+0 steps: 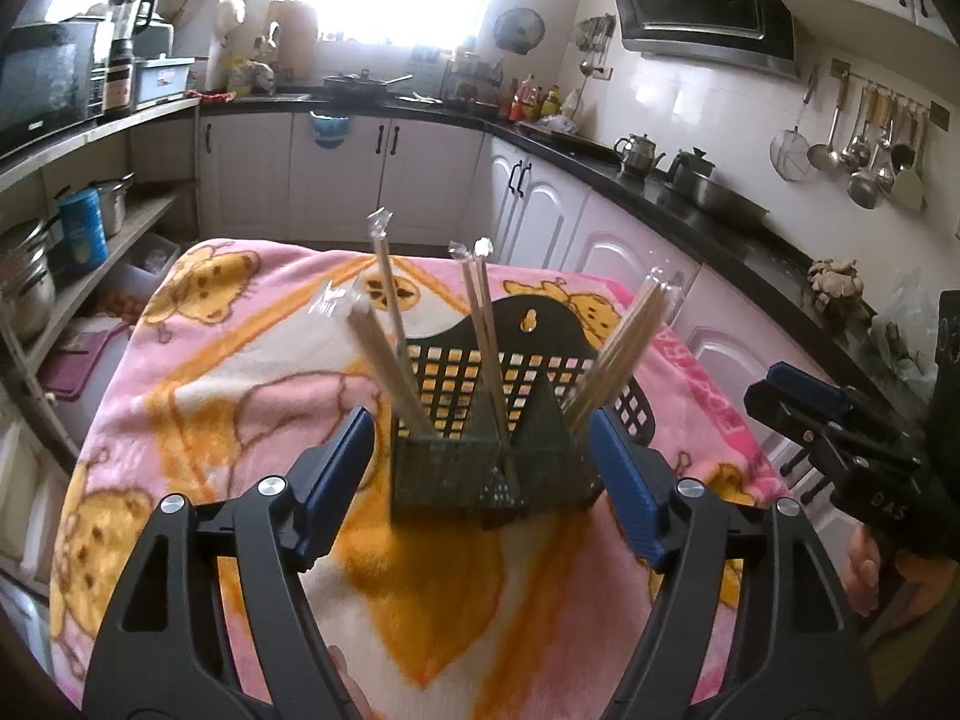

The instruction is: Organize utensils

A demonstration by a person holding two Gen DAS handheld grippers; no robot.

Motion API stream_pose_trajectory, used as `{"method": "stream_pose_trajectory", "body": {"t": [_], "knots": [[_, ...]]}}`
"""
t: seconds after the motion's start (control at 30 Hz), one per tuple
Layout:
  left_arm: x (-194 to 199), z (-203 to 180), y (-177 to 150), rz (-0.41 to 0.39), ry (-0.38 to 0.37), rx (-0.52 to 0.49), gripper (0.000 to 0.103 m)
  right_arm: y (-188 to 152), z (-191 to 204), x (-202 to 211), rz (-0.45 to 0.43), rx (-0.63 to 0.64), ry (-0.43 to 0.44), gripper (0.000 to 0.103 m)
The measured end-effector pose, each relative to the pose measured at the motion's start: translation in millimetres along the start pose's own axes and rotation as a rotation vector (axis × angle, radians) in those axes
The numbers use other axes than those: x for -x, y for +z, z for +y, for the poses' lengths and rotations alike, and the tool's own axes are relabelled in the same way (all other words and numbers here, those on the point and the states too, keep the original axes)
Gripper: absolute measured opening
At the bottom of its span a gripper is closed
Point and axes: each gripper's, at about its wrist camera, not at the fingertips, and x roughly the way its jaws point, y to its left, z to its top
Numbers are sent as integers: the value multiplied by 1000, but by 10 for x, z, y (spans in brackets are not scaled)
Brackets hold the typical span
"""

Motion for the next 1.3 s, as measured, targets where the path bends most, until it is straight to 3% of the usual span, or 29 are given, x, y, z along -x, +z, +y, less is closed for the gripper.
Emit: {"method": "stream_pose_trajectory", "body": {"t": [0.07, 0.27, 0.5, 0.8, 1.3], "knots": [[58, 6, -62, -7, 10, 0, 82, -58, 31, 51, -6, 7, -3, 60], [228, 13, -242, -31, 15, 15, 91, -186, 144, 189, -24, 31, -9, 68], [352, 35, -488, -28, 23, 34, 92, -355, 236, 323, -26, 39, -7, 77], [387, 99, -838, 15, 69, 45, 92, -647, 278, 399, 4, 12, -1, 78], [384, 36, -1399, 20, 123, 17, 92, -1300, 332, 452, 23, -25, -19, 88]]}}
